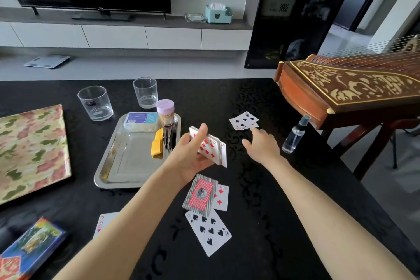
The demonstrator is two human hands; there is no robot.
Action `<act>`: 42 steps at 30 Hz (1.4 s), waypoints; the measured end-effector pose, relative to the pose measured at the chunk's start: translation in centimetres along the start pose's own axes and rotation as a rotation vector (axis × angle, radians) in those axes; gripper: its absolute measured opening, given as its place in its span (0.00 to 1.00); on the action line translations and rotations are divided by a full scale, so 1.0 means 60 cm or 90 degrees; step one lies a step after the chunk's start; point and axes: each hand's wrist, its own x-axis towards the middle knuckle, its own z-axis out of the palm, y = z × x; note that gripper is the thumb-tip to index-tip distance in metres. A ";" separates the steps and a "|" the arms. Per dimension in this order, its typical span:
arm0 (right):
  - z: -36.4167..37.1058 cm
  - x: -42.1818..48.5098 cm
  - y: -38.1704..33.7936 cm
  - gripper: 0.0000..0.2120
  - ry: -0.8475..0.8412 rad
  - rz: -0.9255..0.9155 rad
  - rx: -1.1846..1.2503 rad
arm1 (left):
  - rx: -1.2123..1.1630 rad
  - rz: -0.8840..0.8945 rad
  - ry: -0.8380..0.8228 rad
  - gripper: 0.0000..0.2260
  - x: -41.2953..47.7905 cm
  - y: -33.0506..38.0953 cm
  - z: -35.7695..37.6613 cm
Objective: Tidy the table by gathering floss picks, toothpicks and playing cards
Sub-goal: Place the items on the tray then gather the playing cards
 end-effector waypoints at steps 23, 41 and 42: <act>0.051 -0.331 0.136 0.27 -0.117 -0.350 -0.161 | 0.016 -0.046 0.029 0.10 -0.100 -0.047 -0.069; -0.012 -0.476 0.021 0.06 -0.009 -0.147 0.386 | -0.063 -0.161 0.016 0.14 -0.260 -0.125 -0.087; -0.025 -0.472 0.004 0.03 -0.086 -0.102 0.476 | -0.052 -0.163 0.007 0.14 -0.267 -0.131 -0.084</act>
